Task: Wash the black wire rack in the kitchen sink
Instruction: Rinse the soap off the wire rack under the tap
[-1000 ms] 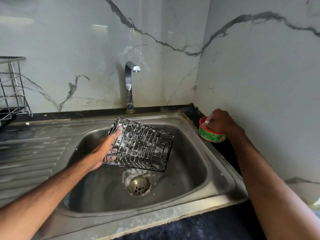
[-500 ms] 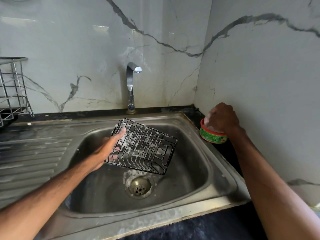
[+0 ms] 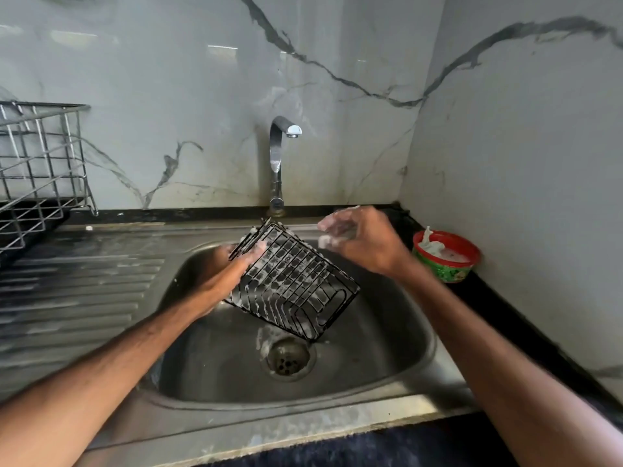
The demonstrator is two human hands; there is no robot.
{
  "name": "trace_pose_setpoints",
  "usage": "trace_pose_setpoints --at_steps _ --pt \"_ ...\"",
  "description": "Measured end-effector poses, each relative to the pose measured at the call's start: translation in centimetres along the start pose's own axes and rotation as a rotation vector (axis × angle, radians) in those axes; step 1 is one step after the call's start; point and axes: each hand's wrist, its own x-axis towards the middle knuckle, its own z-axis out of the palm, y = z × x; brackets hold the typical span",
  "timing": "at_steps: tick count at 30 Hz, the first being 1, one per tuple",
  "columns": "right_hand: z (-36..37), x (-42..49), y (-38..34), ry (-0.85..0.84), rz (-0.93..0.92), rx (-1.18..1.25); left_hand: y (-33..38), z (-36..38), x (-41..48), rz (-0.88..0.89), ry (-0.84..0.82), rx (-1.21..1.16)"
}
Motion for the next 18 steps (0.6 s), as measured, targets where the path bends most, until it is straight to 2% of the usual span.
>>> trace_pose_setpoints --at_steps 3,5,8,13,15,18 --pt "2.4 0.5 0.2 -0.131 0.029 0.106 -0.5 -1.2 0.6 -0.019 0.144 0.288" --pt "3.0 0.9 0.5 -0.2 0.074 0.309 0.3 -1.3 0.4 0.082 0.138 0.412" --pt "2.3 1.0 1.5 -0.245 0.111 0.503 2.1 -1.2 0.7 0.273 0.063 0.44" --pt "1.9 0.6 2.5 -0.265 0.152 0.534 5.2 -0.3 2.8 0.545 -0.18 0.803" --pt "2.6 0.7 2.7 -0.267 0.175 0.445 6.4 0.3 3.5 0.632 -0.216 0.968" --pt "2.9 1.3 2.9 -0.224 0.239 0.444 7.1 0.7 5.2 0.738 -0.184 1.124"
